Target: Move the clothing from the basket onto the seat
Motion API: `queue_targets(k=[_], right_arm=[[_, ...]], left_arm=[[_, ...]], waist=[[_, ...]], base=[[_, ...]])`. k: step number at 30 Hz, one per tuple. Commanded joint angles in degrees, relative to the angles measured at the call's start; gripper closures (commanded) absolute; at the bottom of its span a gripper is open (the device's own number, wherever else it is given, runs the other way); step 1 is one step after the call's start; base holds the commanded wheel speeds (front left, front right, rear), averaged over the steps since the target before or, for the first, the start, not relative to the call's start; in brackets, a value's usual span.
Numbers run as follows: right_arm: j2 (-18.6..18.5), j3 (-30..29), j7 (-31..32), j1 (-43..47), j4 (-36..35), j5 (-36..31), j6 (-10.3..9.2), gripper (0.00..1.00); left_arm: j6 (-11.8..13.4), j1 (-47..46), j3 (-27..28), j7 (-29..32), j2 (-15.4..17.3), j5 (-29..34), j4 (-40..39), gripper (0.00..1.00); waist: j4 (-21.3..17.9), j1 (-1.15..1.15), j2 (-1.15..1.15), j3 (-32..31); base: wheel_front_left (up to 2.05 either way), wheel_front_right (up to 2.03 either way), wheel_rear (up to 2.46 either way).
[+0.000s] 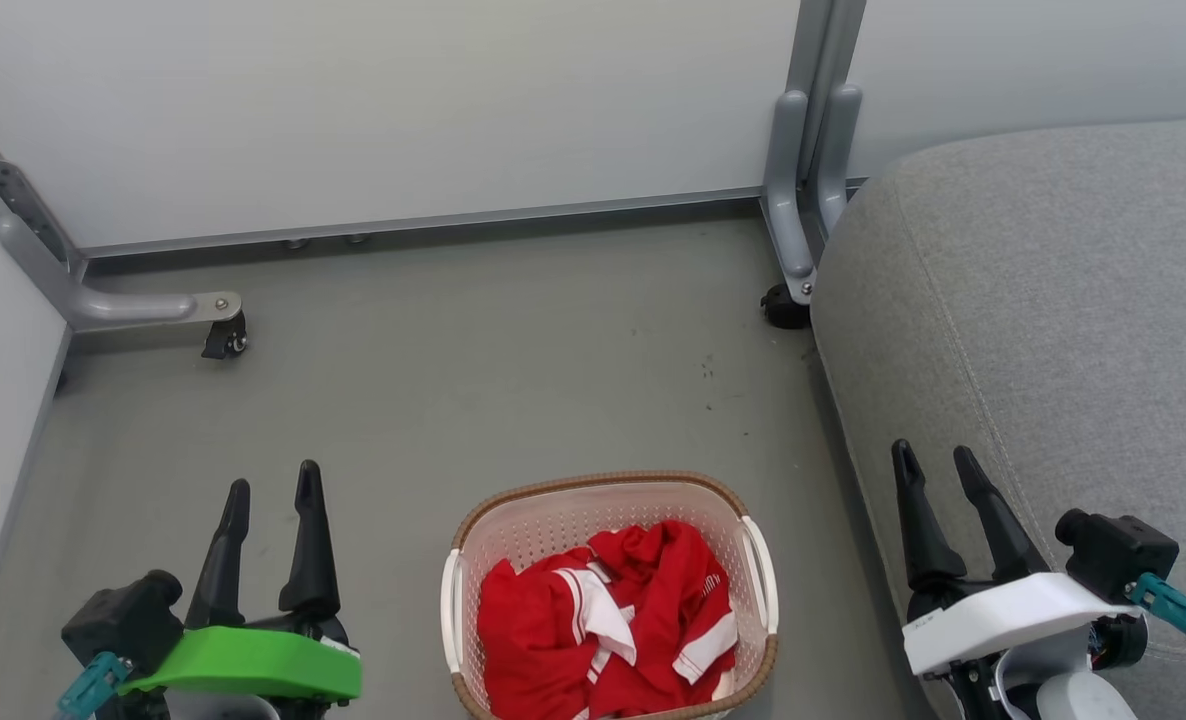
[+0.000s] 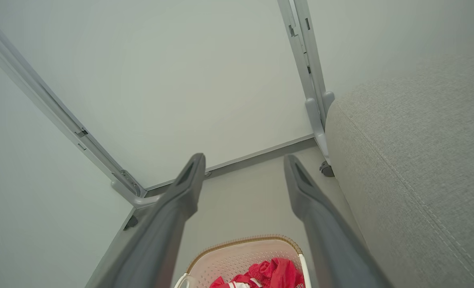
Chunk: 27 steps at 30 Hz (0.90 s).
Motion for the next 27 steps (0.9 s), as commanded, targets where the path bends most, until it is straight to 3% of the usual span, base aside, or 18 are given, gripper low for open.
queue_targets(k=[1,27], right_arm=[[-0.2,-0.1,-0.6,0.6,-0.7,-1.5,0.03,0.00],[0.3,0.7,-3.9,2.1,-2.1,-12.8,0.03,0.00]], left_arm=[[-0.4,0.2,-0.3,-0.5,0.4,1.8,-0.6,0.00],[-1.9,1.2,-1.1,-3.7,0.5,10.7,1.1,0.00]], waist=[[0.0,0.00,0.00,0.0],[-0.3,0.00,0.00,0.1]], base=[[0.00,0.00,0.00],[0.00,0.00,0.00]])
